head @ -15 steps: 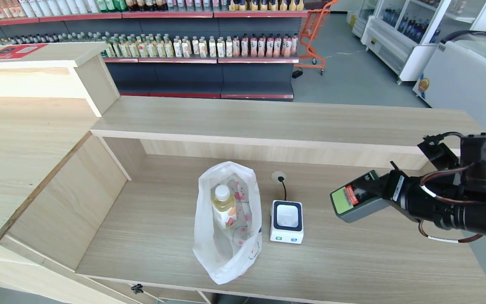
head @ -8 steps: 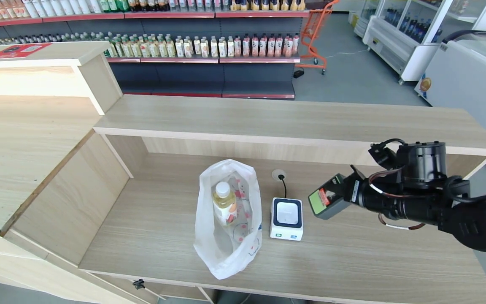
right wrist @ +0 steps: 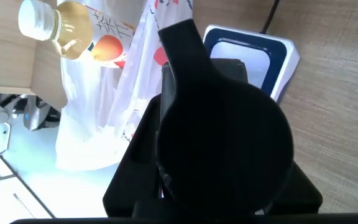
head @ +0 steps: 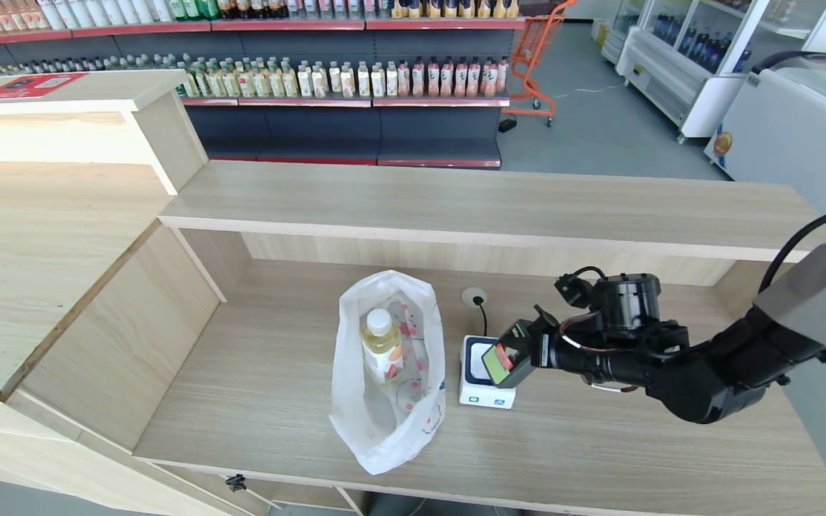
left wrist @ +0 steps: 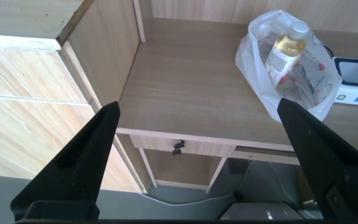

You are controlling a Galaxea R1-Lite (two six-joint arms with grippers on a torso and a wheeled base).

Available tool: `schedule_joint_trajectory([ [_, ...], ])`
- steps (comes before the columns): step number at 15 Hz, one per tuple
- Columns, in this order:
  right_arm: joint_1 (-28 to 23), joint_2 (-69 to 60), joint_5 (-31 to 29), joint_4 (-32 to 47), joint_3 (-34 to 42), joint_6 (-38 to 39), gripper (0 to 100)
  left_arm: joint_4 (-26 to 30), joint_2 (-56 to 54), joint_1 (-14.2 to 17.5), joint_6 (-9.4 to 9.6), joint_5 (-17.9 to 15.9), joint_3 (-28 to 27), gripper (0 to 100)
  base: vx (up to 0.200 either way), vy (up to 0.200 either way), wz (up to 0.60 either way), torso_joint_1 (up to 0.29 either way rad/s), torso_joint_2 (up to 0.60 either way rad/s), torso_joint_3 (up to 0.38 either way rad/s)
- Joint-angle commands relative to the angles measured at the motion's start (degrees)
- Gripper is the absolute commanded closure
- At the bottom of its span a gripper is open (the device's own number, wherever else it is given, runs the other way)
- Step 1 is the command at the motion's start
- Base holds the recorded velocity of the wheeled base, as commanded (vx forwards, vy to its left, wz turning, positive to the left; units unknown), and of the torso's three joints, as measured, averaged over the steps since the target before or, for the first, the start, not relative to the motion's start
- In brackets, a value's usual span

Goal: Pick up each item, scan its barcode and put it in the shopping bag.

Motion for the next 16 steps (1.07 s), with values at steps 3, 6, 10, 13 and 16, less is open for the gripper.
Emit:
schedule_joint_trajectory([
  [3, 1.7, 7.9, 0.0, 0.2, -9.0, -0.3, 100, 0.0, 0.0, 0.0, -0.04, 0.0, 0.0, 0, 0.0, 0.0, 0.0, 0.0, 0.0, 0.0],
  [6, 2.9, 11.0, -0.1, 0.4, -13.4, -0.4, 100, 0.0, 0.0, 0.0, -0.04, 0.0, 0.0, 0, 0.0, 0.0, 0.0, 0.0, 0.0, 0.0],
  [10, 3.0, 14.0, -0.4, 0.1, -14.6, -4.0, 100, 0.0, 0.0, 0.0, -0.04, 0.0, 0.0, 0, 0.0, 0.0, 0.0, 0.0, 0.0, 0.0],
  [13, 2.7, 14.9, -0.5, 0.2, -15.8, -4.4, 100, 0.0, 0.0, 0.0, -0.04, 0.0, 0.0, 0, 0.0, 0.0, 0.0, 0.0, 0.0, 0.0],
  [16, 2.7, 14.2, -0.4, 0.2, -15.9, -4.4, 100, 0.0, 0.0, 0.0, -0.04, 0.0, 0.0, 0, 0.0, 0.0, 0.0, 0.0, 0.0, 0.0],
])
